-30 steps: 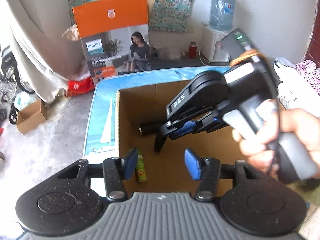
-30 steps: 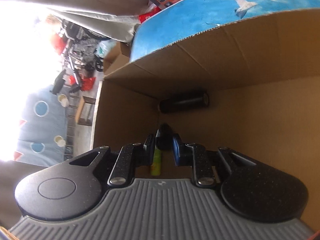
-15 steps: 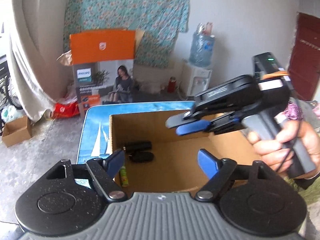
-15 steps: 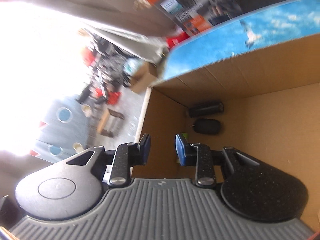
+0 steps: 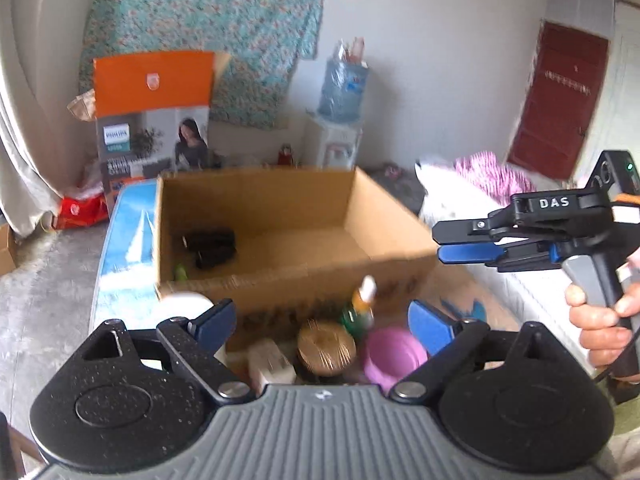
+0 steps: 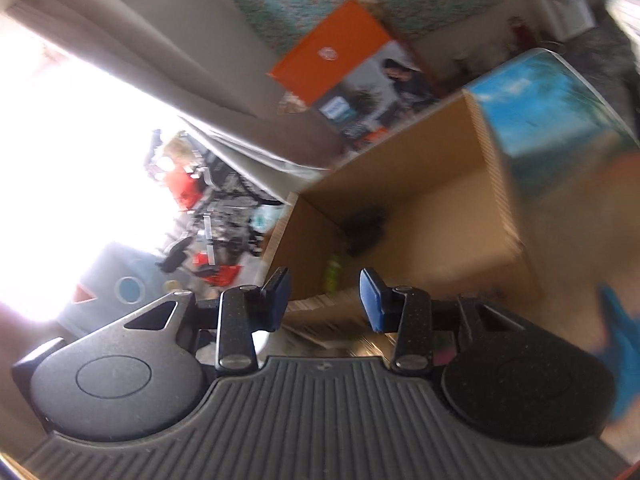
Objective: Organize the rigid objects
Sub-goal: 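Move the open right gripper back out of the box to the table, then lower the right gripper onto the black tape roll and close it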
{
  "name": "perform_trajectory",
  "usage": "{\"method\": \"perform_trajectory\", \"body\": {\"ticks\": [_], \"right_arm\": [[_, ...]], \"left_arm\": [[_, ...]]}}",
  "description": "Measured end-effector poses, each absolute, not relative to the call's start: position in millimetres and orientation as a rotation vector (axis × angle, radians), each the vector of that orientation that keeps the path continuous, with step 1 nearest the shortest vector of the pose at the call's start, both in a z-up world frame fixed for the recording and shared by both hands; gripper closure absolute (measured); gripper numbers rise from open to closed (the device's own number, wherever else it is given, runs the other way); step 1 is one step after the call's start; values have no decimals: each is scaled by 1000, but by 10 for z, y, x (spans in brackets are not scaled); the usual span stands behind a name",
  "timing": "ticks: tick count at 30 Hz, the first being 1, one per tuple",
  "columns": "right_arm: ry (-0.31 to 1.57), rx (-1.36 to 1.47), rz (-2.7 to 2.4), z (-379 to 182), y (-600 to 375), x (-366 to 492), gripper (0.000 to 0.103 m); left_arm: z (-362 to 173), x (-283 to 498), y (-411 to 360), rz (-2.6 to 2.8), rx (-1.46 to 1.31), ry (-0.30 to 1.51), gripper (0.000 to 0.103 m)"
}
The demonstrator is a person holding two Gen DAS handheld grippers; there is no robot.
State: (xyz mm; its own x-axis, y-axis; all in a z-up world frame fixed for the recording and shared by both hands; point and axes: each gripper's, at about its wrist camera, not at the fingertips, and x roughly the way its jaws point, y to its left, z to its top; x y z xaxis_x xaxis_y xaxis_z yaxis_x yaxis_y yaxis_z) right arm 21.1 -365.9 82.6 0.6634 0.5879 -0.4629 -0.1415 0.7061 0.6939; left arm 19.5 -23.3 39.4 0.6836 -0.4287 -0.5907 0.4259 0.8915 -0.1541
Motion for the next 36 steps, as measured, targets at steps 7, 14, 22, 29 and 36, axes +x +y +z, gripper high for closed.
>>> {"method": "perform_trajectory", "body": {"ticks": [7, 14, 22, 29, 36], "right_arm": [[879, 646, 478, 348, -3429, -70, 64], [1004, 524, 458, 61, -2972, 11, 64], [1053, 410, 409, -110, -2696, 105, 67], [1072, 373, 390, -166, -2603, 173, 71], [1061, 352, 367, -193, -2515, 215, 77]], "left_arm": [[-73, 117, -488, -534, 23, 794, 10], [-455, 163, -731, -535, 136, 873, 17], [-690, 188, -825, -485, 237, 914, 34], [-760, 272, -843, -486, 227, 935, 39], [-776, 254, -859, -481, 239, 905, 38]]}}
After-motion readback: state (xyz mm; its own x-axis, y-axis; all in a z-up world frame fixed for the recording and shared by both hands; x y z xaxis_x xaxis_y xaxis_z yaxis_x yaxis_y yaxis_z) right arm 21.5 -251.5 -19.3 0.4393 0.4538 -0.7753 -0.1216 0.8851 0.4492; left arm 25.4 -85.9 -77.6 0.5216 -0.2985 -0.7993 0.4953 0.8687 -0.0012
